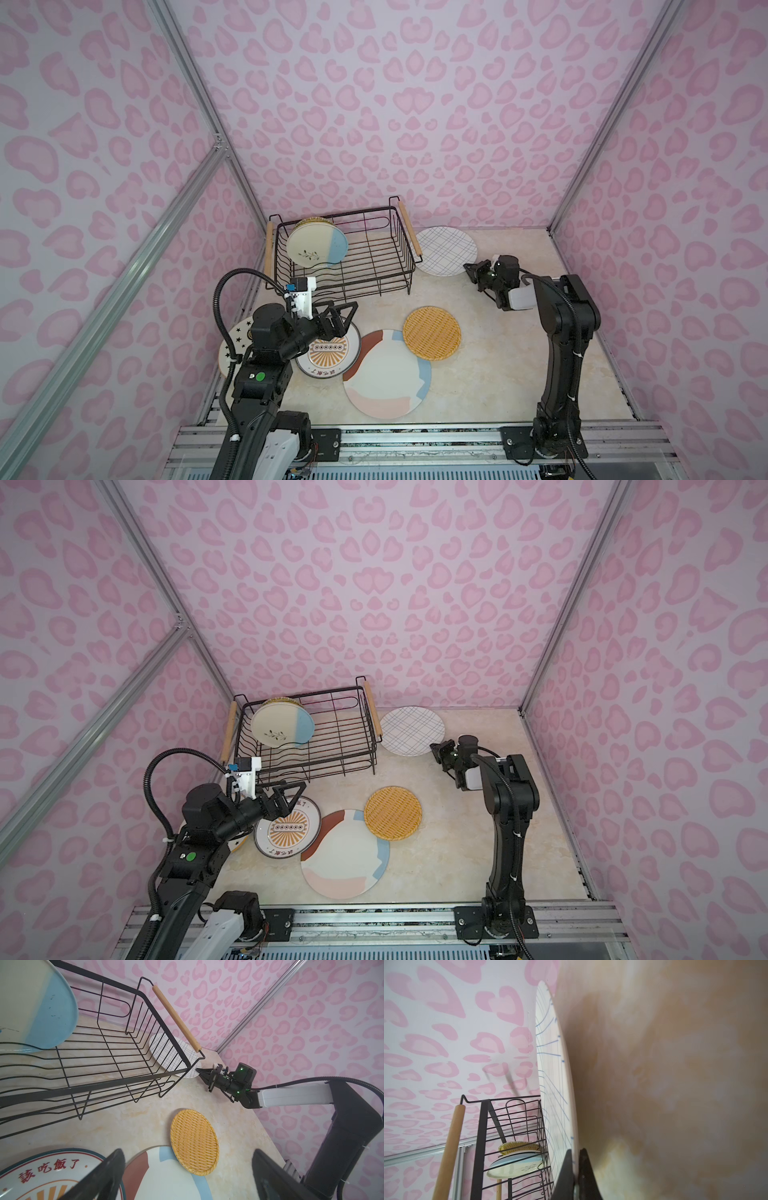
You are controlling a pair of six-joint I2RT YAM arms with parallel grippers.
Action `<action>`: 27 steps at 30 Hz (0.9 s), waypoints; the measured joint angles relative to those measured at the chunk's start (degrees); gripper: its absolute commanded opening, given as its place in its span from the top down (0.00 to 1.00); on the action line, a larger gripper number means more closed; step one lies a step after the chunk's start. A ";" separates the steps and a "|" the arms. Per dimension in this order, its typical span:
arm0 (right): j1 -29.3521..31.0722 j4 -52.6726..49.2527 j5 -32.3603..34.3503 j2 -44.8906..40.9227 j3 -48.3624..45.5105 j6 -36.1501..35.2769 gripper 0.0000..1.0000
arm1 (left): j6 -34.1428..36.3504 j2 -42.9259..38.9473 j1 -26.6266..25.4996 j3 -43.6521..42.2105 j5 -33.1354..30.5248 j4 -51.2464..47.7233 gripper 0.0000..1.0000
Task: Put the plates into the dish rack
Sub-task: 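Lift the plaid plate upright with the right gripper while the left approaches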
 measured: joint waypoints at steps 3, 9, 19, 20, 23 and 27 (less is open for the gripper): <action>-2.36 0.90 -0.20 -4.15 -4.76 -0.09 1.00 | -0.02 0.00 0.00 -0.22 -0.02 0.02 0.03; -5.40 0.94 -1.09 -11.98 -11.17 -1.86 1.00 | -0.04 0.04 0.00 -0.57 -0.50 0.39 0.03; -6.40 0.66 -3.08 -20.65 -16.35 -6.29 1.00 | -1.51 0.87 0.00 -0.52 -1.86 1.20 0.03; -6.40 0.26 -3.39 -21.49 -16.65 -6.82 1.00 | -1.53 1.05 0.00 -0.35 -2.05 1.20 0.03; -6.40 -0.55 -3.82 -24.09 -17.05 -8.07 1.00 | -1.92 1.25 0.00 0.50 -1.86 1.20 0.03; -6.40 -2.86 -4.24 -28.46 -16.22 -9.81 1.00 | -1.92 2.86 0.00 2.32 -0.76 1.27 0.03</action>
